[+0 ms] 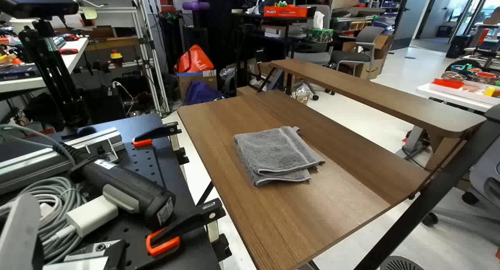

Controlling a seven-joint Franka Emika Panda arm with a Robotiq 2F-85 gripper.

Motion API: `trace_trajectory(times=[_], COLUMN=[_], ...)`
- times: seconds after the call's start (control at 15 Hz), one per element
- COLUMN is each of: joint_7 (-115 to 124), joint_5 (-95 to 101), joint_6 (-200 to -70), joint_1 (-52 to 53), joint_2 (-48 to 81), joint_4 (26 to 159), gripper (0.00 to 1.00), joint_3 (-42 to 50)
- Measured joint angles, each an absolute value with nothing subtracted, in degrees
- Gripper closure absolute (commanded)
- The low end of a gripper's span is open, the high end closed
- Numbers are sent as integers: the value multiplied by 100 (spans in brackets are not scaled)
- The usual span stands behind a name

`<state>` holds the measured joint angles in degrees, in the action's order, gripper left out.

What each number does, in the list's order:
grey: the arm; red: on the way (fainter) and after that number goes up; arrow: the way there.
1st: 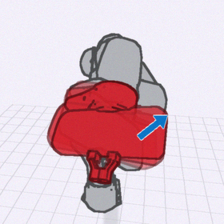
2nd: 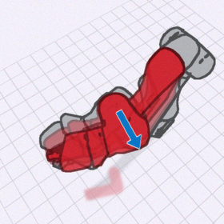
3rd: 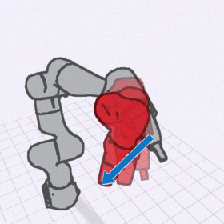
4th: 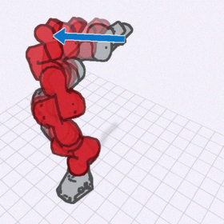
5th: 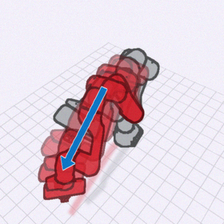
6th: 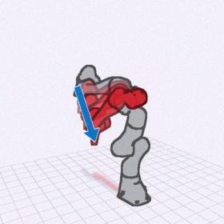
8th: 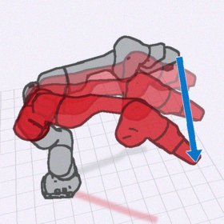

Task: Move the towel to the left

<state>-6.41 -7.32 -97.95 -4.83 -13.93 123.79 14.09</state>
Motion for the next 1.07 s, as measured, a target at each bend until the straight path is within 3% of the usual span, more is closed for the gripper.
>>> trace_trajectory(times=[0.67,1.07], joint_7=[-633,208], joint_5=[-732,-663], joint_6=[-9798,-10653], joint_1=[-489,-388], joint_2=[-1389,-815], joint_4=[12382,12437], gripper=[0,0], joint_3=[1384,683])
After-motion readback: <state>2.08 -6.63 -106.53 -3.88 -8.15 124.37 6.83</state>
